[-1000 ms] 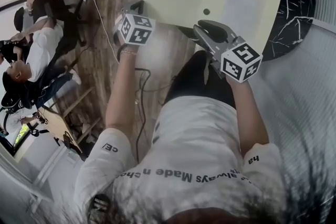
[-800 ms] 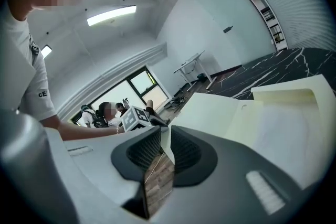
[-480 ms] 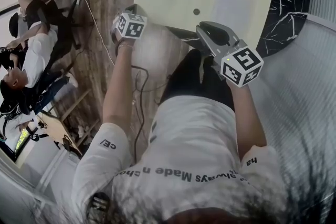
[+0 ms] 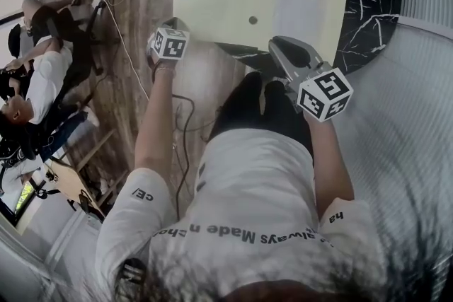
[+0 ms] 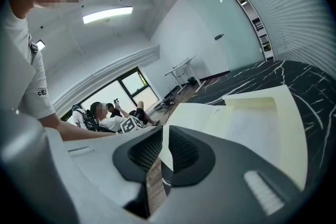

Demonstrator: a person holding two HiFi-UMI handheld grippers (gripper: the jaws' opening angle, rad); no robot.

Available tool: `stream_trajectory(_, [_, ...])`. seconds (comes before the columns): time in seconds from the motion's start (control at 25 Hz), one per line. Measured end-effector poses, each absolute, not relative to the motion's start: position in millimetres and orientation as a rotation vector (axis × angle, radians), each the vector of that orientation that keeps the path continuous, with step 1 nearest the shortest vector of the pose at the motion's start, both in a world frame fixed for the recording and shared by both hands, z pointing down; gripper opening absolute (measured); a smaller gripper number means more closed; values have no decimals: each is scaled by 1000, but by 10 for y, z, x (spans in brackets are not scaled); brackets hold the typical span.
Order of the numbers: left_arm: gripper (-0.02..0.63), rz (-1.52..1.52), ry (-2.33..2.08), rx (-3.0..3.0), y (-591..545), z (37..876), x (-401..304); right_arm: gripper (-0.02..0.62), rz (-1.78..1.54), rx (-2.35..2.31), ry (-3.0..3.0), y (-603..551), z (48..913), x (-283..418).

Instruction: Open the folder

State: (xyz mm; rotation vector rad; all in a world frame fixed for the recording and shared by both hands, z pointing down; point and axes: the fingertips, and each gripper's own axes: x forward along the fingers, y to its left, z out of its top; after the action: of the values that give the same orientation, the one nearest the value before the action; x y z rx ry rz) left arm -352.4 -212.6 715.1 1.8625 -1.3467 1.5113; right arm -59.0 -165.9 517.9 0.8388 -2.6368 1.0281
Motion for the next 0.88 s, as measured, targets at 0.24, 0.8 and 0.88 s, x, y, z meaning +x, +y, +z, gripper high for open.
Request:
stream_trajectory(0.24, [2,1450,-1424,1862,-2072,6729,-3490,21,956,919,-2619,-1608,4984,-315])
stream_trajectory(0.8, [2,1185,-1638,1961,-1868,5468,-3016,3,541,1178,-2529,-1524,4053,248])
stream_trajectory(0.88, [2,1133,-1687,1977,-1832,5244,-2928,3,516,1201,-2528,-1485,3920,324])
